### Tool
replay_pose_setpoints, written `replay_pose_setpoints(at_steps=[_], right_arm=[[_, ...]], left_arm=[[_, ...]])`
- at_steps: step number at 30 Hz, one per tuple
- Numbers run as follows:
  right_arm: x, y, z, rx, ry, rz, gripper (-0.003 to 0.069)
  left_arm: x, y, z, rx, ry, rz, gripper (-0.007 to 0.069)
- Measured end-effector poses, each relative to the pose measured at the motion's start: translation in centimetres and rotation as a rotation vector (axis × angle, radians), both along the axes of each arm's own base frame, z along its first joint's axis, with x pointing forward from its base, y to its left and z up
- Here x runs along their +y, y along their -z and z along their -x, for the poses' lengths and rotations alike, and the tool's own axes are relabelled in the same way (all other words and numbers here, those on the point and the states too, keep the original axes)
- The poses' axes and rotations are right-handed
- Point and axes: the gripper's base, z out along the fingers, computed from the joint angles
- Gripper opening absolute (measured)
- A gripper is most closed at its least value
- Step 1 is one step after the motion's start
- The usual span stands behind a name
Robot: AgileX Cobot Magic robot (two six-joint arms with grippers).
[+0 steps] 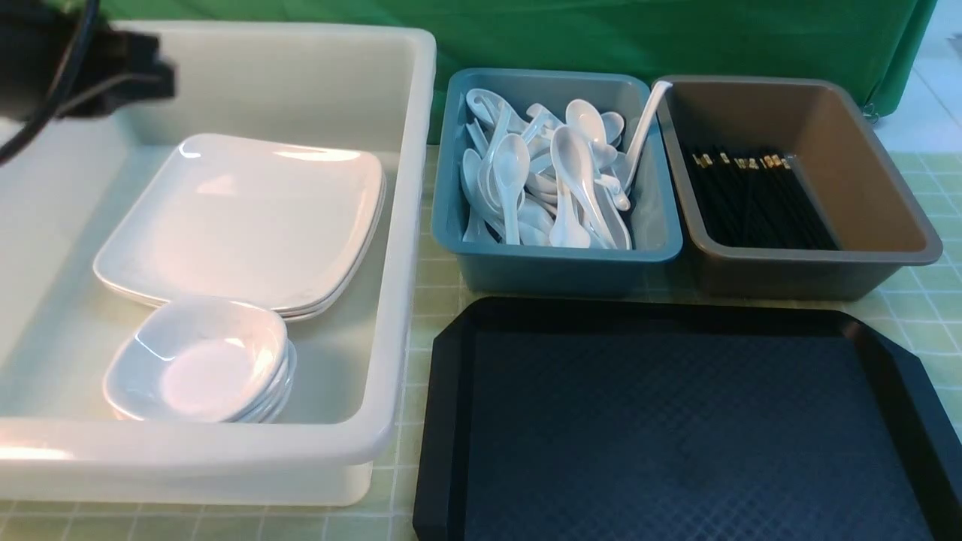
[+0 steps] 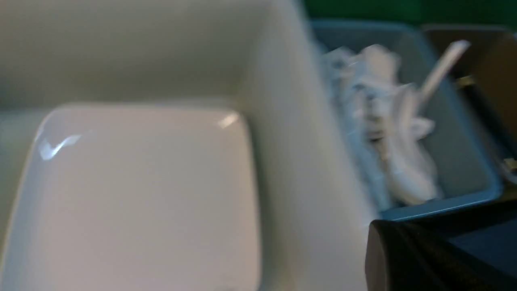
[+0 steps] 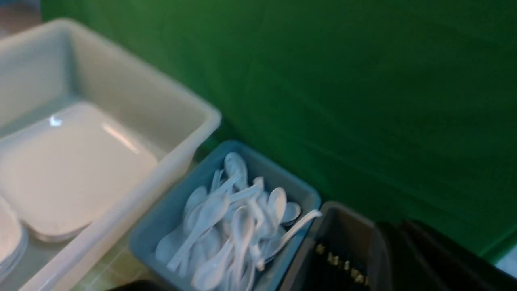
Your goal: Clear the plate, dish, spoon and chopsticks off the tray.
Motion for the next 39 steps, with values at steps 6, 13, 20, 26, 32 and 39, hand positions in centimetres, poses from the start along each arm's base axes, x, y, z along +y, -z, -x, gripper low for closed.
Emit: replay_pose_setpoints(at_steps=[6,13,20,26,32,39], right_arm=[[-6.3,1.2,7.0,-0.156,0.022,-0.148,0.0008],[-10.3,10.0,11.8,-0.362,0.014,-0.223,0.0008],[-8.5,20.6,13.1,-0.525,-0.239,-0.393,0.0011],[-7.0,23.7,12.8,-0.539,-0.348,-0.444,0.0036],[-6.9,23.7,12.9,-0.543,-0.371,-0.474,0.0068],[-6.9,23.7,12.9,-0.543,-0.372,-0.475,0.0087]], left_arm=[[-3.1,-2.4,8.4,-0.211,0.182,0.075,-0.002],[-1.7,1.5,15.2,-0.259,0.204,0.173,-0.002],[-0.4,8.1,17.6,-0.226,0.148,0.218,-0.002],[-0.1,11.2,17.1,-0.206,0.102,0.218,-0.0019],[0.0,11.8,16.9,-0.21,0.085,0.206,-0.0018],[0.3,11.9,16.7,-0.262,0.077,0.072,-0.0018]])
